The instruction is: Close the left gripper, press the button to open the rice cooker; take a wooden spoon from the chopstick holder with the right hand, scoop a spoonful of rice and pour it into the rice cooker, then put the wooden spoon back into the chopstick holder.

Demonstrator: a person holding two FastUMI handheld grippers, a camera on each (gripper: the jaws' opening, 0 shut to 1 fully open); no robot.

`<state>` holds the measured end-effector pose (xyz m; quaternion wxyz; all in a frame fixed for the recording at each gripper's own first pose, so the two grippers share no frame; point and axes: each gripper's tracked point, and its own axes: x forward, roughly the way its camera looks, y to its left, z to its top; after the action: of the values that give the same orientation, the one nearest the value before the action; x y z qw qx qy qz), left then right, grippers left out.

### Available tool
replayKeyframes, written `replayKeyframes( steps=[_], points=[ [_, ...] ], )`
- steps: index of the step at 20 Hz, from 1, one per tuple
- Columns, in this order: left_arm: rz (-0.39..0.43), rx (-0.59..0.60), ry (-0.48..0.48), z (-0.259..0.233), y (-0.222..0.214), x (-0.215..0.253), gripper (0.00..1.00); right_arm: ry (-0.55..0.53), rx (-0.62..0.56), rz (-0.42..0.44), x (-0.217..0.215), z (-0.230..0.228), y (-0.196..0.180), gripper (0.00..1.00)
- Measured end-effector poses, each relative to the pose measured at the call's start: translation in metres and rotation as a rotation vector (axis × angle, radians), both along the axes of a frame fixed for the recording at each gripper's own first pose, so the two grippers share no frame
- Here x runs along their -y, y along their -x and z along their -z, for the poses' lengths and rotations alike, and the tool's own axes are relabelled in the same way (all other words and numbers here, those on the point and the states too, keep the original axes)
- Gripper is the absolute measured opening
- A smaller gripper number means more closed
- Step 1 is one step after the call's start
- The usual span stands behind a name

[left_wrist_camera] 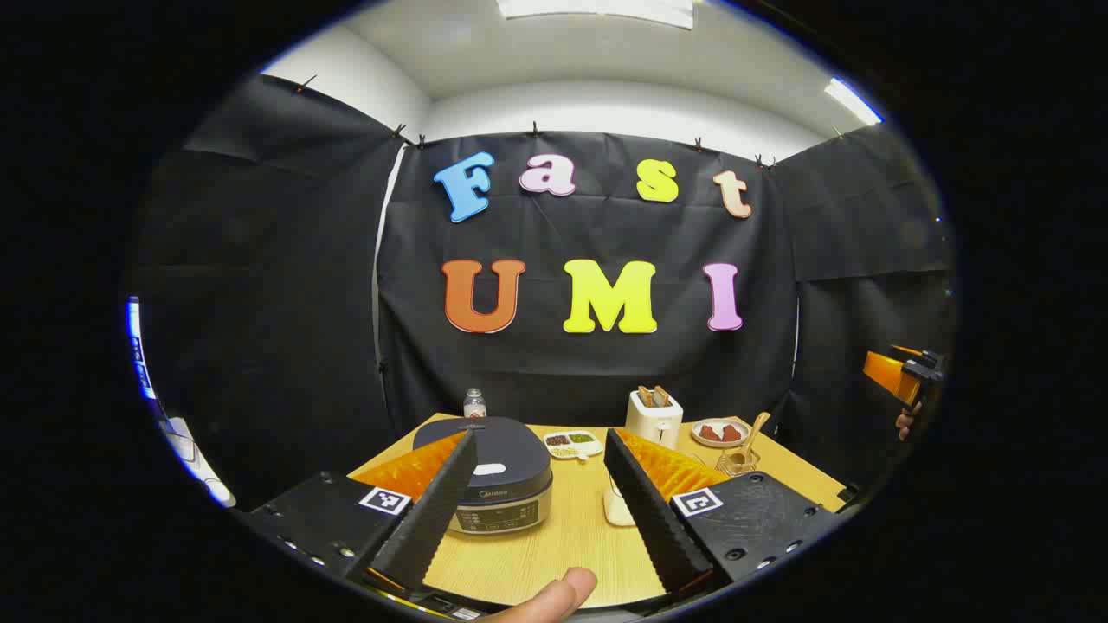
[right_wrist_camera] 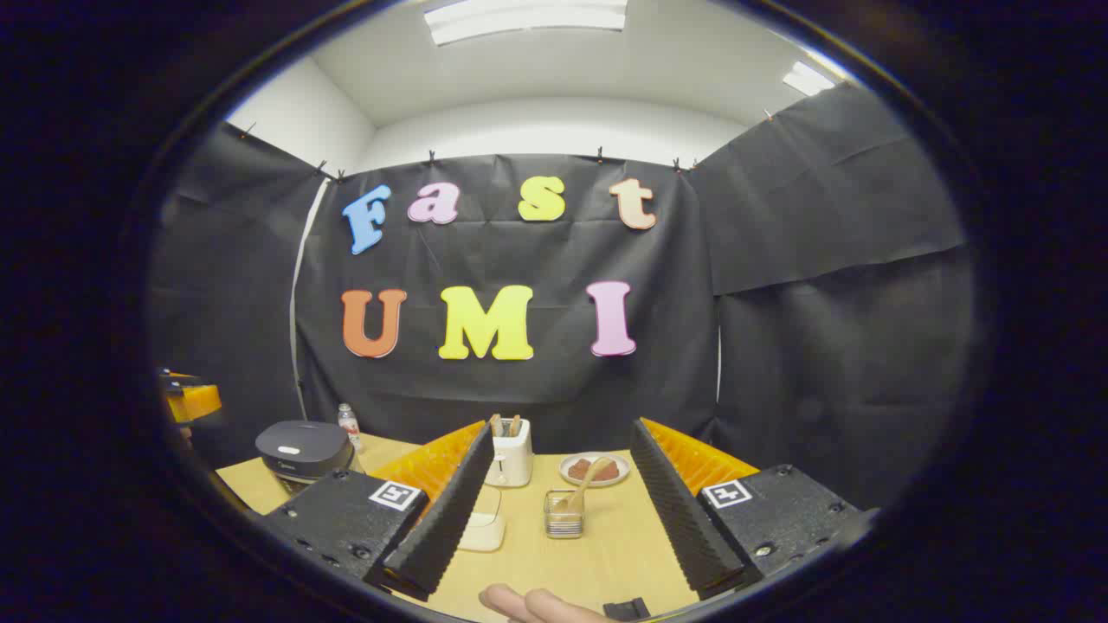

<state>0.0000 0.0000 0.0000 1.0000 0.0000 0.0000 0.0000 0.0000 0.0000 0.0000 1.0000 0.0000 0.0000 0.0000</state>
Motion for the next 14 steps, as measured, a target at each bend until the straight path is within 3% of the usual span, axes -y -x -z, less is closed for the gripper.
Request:
replayKeyframes(
  steps=[3,8,14],
  points=[
    [-0.005,0.027,0.000,-0.008,0.003,0.000,0.94,0.001,0.003,0.007,0.004,-0.001,-0.002,1.00],
    [-0.035,0.019,0.025,-0.007,0.000,-0.008,0.94,-0.031,-0.023,-0.060,-0.006,0.009,-0.005,0.97],
    [-0.037,0.010,0.033,-0.003,-0.007,-0.010,0.94,-0.043,-0.022,-0.059,0.003,0.014,-0.011,1.00]
  ],
)
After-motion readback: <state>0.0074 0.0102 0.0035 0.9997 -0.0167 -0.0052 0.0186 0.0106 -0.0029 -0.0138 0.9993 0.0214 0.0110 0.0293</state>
